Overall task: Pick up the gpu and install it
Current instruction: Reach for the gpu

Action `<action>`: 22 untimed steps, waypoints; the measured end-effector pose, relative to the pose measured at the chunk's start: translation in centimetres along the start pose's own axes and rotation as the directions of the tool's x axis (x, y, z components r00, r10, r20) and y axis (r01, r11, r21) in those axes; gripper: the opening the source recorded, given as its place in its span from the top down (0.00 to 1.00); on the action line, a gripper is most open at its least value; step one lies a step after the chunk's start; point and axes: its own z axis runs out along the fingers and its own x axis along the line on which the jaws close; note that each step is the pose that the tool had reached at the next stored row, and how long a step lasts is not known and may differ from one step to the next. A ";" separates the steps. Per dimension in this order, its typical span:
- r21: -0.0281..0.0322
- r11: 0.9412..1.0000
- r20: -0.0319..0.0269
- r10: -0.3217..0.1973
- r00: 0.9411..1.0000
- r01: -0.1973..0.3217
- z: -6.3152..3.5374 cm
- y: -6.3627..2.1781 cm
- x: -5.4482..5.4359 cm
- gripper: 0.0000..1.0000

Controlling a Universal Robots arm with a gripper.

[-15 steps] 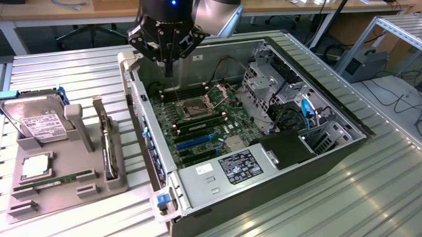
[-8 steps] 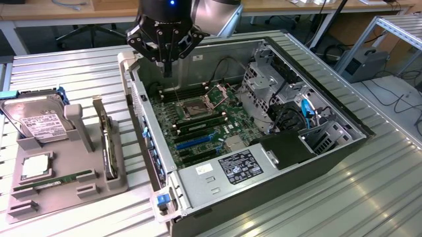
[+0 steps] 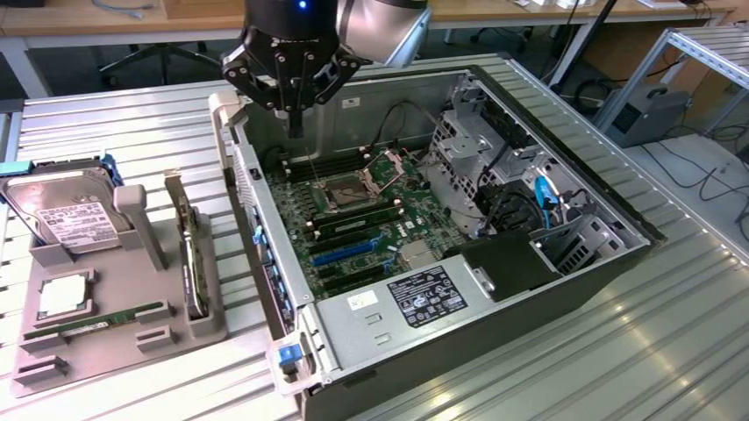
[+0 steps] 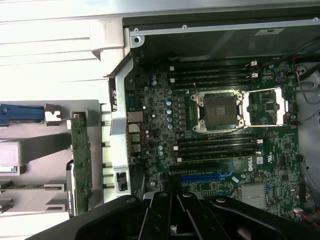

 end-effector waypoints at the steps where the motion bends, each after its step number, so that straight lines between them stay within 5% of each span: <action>1: 0.000 1.000 0.000 0.000 1.000 0.000 0.00 0.00 0.0 0.89; 22: 0.000 1.000 0.000 0.000 1.000 0.000 0.00 -0.04 0.5 0.89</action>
